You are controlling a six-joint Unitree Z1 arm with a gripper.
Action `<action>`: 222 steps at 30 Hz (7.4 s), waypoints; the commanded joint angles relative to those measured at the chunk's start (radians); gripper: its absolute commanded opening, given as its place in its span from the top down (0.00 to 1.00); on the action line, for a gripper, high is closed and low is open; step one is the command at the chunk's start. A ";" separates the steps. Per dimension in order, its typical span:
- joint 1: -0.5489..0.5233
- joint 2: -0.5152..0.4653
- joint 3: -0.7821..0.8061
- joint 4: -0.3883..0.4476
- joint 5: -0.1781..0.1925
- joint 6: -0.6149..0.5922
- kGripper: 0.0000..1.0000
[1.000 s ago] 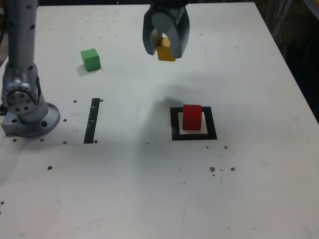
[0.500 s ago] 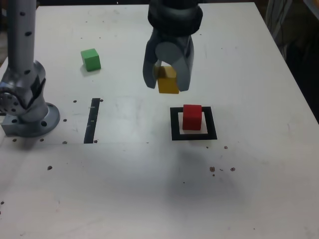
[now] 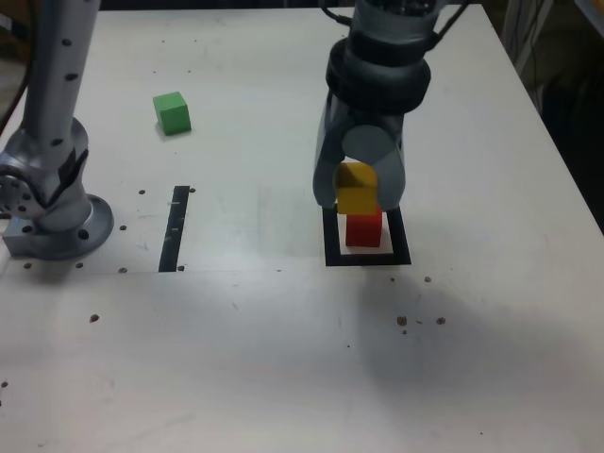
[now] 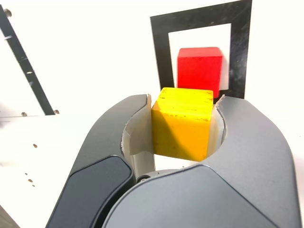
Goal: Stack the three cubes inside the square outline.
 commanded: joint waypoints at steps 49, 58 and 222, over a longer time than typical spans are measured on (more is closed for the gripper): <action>0.061 -0.069 0.074 -0.018 0.056 0.044 0.01; 0.188 -0.334 0.287 0.024 0.123 0.101 0.01; 0.058 0.081 -0.230 0.213 0.063 0.080 0.80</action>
